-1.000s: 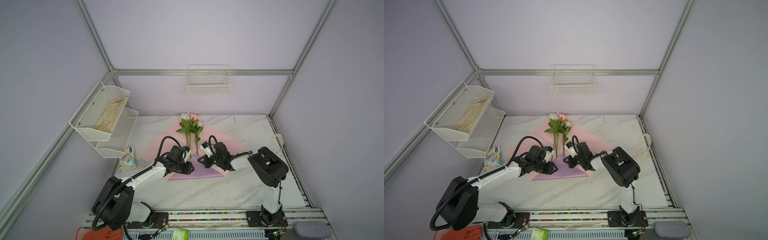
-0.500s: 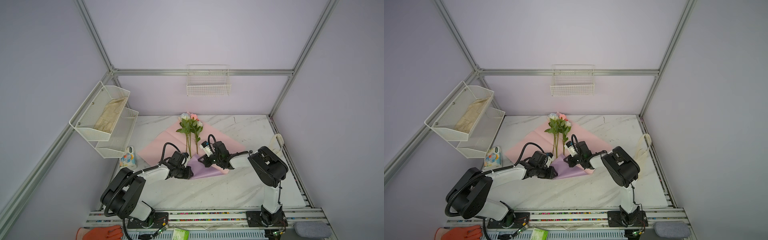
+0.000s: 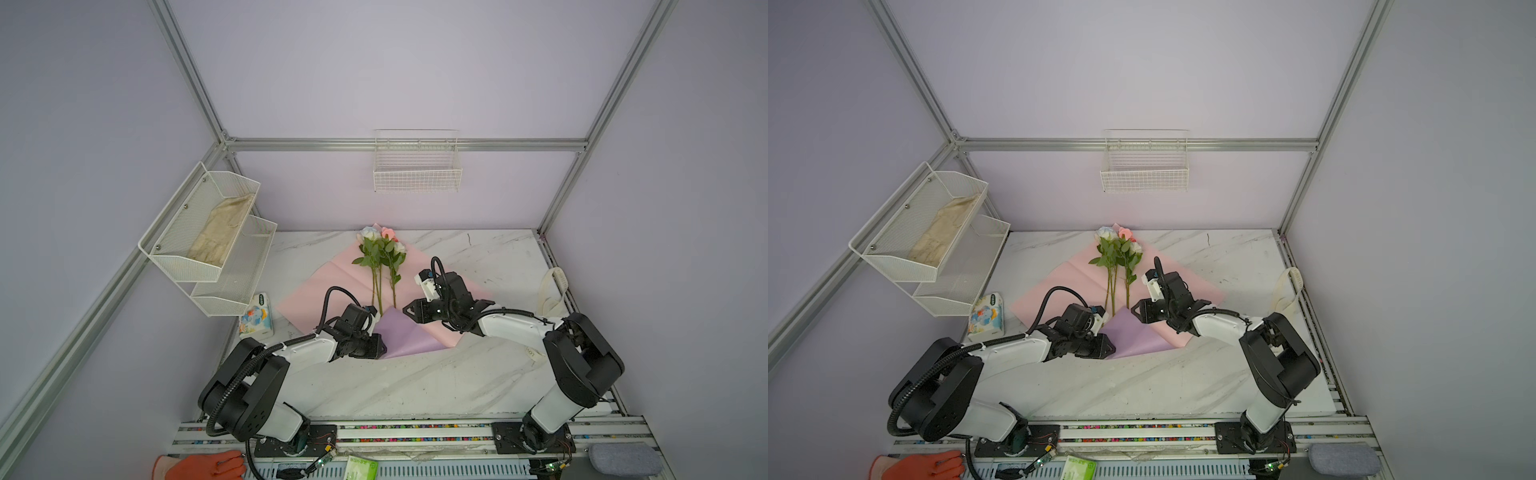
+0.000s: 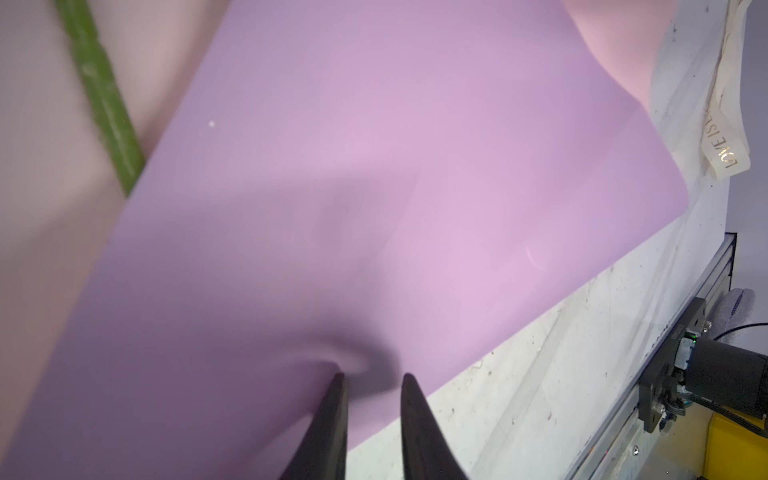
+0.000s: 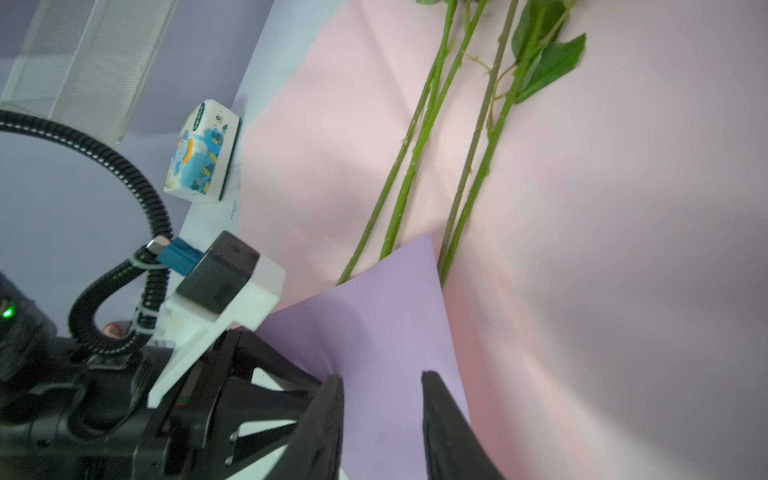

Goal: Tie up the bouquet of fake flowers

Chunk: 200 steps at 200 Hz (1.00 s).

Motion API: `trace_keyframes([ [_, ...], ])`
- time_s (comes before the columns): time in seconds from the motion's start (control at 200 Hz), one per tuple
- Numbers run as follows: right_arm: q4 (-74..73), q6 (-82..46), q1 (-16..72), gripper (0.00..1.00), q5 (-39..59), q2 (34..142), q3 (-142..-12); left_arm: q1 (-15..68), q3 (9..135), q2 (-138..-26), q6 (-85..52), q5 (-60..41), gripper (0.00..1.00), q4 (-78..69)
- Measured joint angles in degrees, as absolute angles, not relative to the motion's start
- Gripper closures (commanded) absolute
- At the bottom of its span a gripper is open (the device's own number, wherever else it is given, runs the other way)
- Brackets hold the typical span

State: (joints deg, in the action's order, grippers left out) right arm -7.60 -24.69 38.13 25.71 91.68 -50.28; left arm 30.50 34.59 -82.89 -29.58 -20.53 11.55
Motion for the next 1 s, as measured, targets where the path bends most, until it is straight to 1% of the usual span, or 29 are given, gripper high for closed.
trace_keyframes([
  [0.08,-6.94,-28.36,41.01,0.86,27.03,90.85,-47.88,30.5,34.59,-82.78,-29.58,-20.4,0.76,11.84],
  [0.135,-5.76,-30.06,43.83,0.87,27.9,91.7,-47.35,30.5,34.59,-82.78,-29.58,-20.43,0.76,11.84],
  [0.225,-3.29,-31.75,48.14,0.9,27.77,95.33,-48.86,30.5,34.59,-82.78,-29.58,-20.43,0.76,11.86],
  [0.295,-1.78,-32.82,49.93,0.9,26.79,98.26,-50.43,30.5,34.59,-82.78,-29.58,-20.4,0.76,11.86],
  [0.415,1.1,-34.17,49.98,0.91,23.97,100.44,-51.72,30.5,34.59,-82.37,-29.61,-19.99,0.76,12.21],
  [0.625,5.85,-34.3,49.56,0.92,20.34,100.6,-52.62,30.35,34.59,-78.83,-29.63,-17.96,0.75,14.11],
  [0.82,6.81,-34.28,49.56,0.92,19.16,100.6,-52.64,29.26,34.26,-78.37,-30.59,-16.49,0.75,16.4],
  [1.0,7.05,-34.26,49.54,0.92,18.94,100.62,-52.77,27.97,31.97,-74.48,-32.62,-14.48,0.76,18.85],
])
